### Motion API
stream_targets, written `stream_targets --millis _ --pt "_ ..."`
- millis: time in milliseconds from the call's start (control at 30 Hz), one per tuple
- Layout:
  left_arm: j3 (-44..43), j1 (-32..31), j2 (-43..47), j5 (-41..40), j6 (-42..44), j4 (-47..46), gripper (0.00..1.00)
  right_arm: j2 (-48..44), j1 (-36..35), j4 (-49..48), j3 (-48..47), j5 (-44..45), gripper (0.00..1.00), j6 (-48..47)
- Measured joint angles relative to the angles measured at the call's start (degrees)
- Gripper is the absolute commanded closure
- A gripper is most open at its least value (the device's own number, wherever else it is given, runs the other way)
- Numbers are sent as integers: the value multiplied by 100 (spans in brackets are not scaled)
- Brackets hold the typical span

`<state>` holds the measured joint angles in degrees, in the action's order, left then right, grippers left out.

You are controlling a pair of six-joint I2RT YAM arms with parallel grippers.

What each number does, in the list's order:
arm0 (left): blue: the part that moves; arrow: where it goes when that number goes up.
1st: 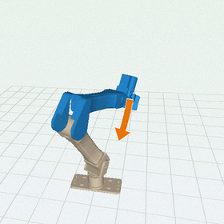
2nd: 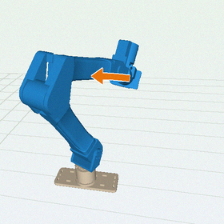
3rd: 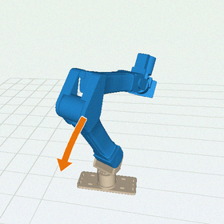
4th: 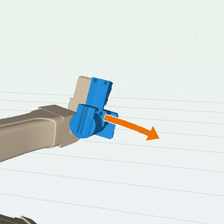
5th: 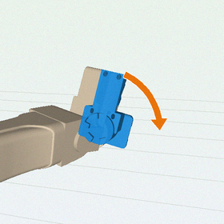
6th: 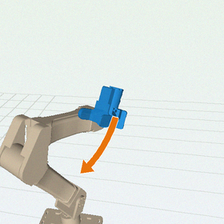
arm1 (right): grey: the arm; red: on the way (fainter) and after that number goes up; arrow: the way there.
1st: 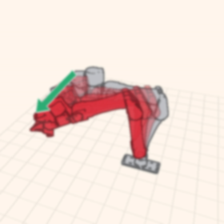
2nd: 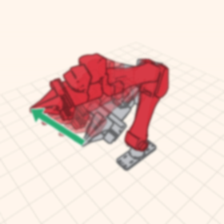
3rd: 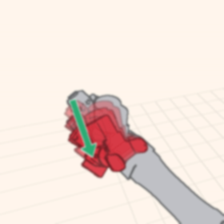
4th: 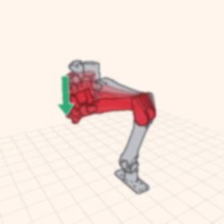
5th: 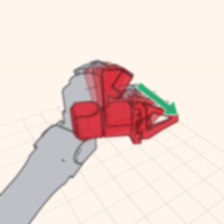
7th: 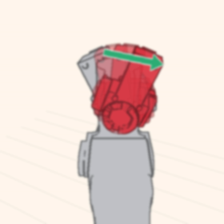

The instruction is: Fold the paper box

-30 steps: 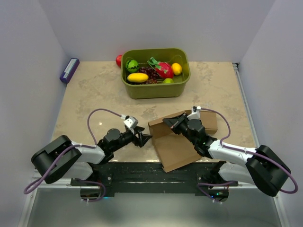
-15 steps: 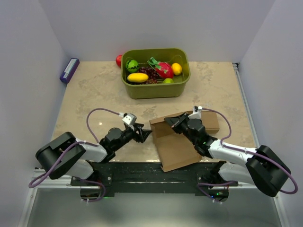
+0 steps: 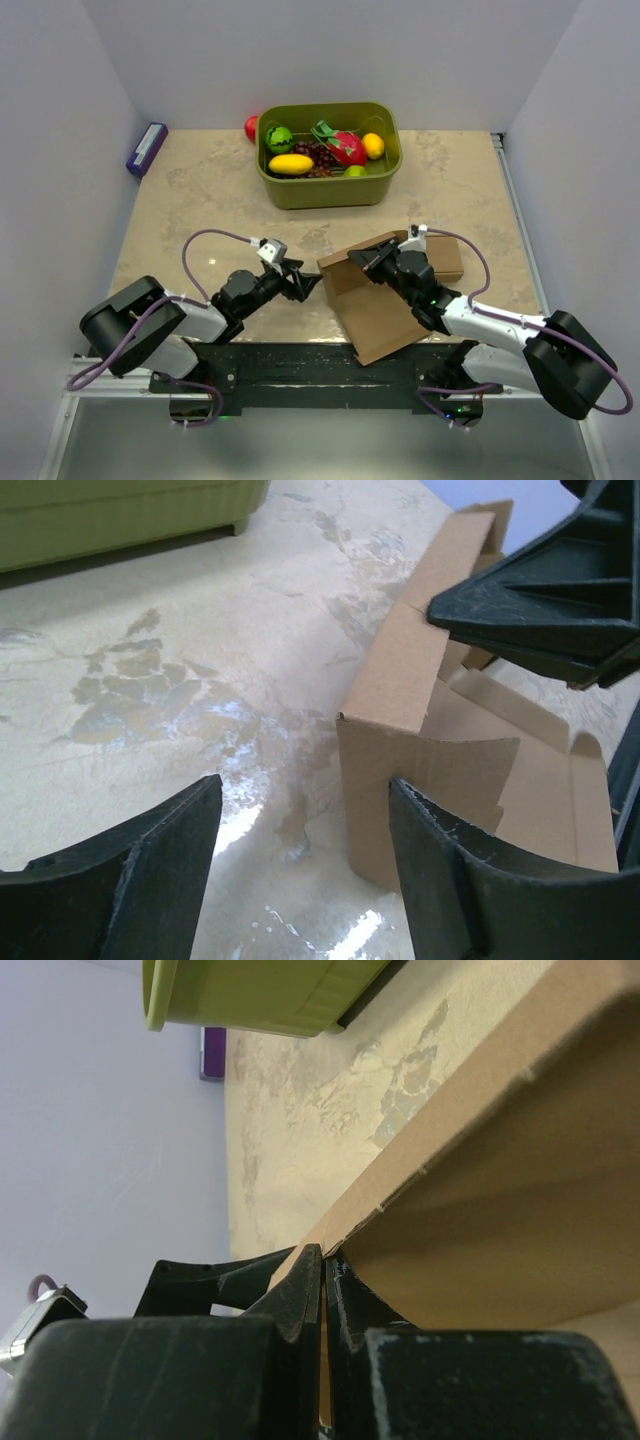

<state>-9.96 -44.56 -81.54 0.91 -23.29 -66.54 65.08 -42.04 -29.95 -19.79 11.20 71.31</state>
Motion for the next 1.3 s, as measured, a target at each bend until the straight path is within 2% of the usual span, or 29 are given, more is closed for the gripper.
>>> stream_targets --millis 300,600,700,1033,1300 --pt "142 9 -402 855 2 -562 19 -2 -7 81 -24 -20 100 -26" --pt "0 -144 -715 901 -28 -706 14 13 -31 144 -87 -39 100 -83" --pt "-79 -205 -791 739 -79 -688 16 13 -31 155 -87 -28 100 -85" --pt "-382 -332 -857 70 -315 -212 32 9 0 216 -111 7 100 -87" --pt "-520 -367 -868 -278 -420 -22 35 2 7 236 -151 74 100 -107"
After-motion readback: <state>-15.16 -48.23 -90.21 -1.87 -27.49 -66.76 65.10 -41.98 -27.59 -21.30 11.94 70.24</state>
